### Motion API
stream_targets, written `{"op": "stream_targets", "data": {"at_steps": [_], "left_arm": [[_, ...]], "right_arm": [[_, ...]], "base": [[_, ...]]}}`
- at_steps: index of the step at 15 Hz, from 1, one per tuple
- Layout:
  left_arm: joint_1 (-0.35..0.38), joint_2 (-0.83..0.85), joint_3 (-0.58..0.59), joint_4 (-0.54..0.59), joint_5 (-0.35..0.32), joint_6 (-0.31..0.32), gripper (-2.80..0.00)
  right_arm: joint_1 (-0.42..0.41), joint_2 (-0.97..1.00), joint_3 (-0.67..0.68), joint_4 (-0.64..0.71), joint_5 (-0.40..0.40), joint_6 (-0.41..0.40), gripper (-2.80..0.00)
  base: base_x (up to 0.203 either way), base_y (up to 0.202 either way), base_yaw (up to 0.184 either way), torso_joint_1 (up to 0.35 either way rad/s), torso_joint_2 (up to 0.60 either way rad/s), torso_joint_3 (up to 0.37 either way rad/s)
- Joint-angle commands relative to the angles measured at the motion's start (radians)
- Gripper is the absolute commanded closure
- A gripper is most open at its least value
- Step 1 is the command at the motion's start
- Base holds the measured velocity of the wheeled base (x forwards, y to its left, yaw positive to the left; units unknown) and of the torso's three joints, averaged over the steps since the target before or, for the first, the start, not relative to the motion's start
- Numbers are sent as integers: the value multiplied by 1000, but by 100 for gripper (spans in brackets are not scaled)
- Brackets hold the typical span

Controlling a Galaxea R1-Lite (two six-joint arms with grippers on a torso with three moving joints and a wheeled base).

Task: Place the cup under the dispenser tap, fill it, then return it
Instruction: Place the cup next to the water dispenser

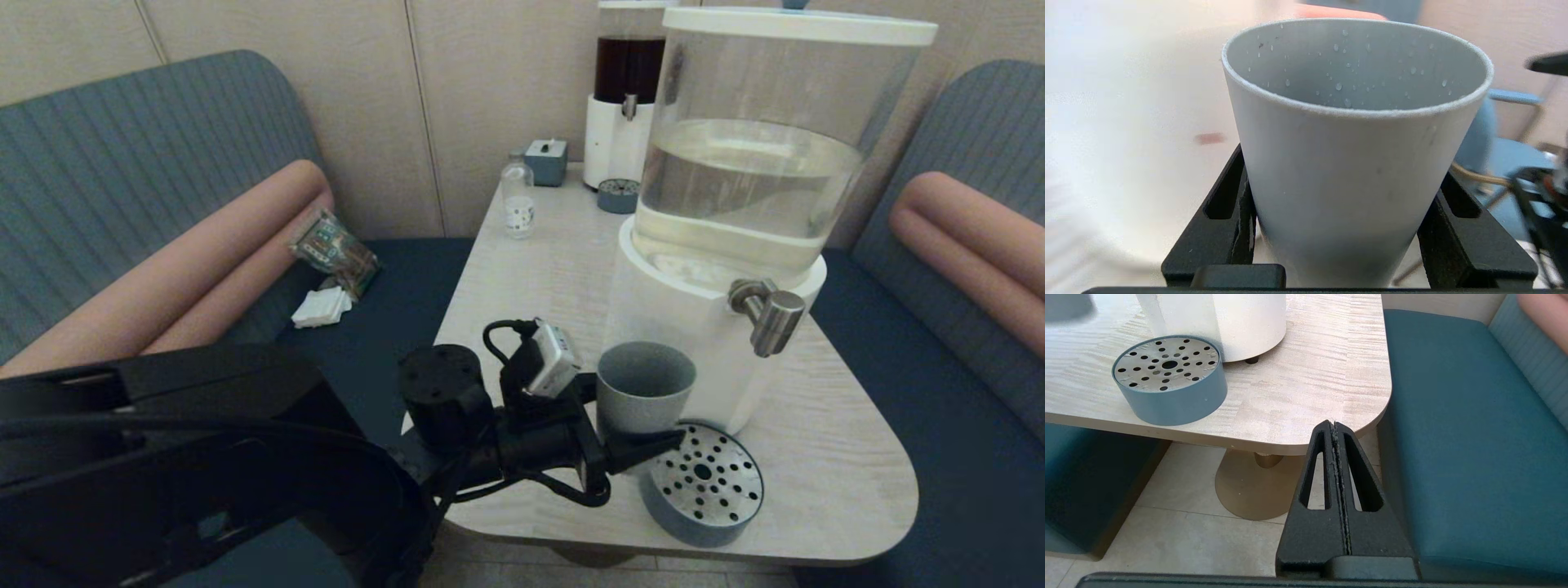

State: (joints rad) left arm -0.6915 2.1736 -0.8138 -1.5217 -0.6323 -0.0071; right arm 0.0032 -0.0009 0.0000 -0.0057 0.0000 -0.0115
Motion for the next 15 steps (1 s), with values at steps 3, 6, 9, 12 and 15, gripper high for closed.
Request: {"op": "stream_targets", "data": {"at_steps": [3,6,9,12,15], "left_arm": [[112,-67,37,-8,-5,0,0],[192,-72,45,-8,-15,-2,0],[280,-30,3,-8,-27,-4,0],[347,49,-83,-8,-40,-5,0],[384,136,-196,-8,-41,-3,0]], "right_arm": [[0,1,0,0,0,1,0],[0,1,0,0,0,-1,0],[1,1,0,0,0,-1,0],[0,1,0,0,0,-1,0],[0,1,0,0,0,-1,0]], "base": [[0,0,0,0,0,0],[0,0,0,0,0,0],[0,0,0,0,0,0],[0,0,0,0,0,0],[0,0,0,0,0,0]]}}
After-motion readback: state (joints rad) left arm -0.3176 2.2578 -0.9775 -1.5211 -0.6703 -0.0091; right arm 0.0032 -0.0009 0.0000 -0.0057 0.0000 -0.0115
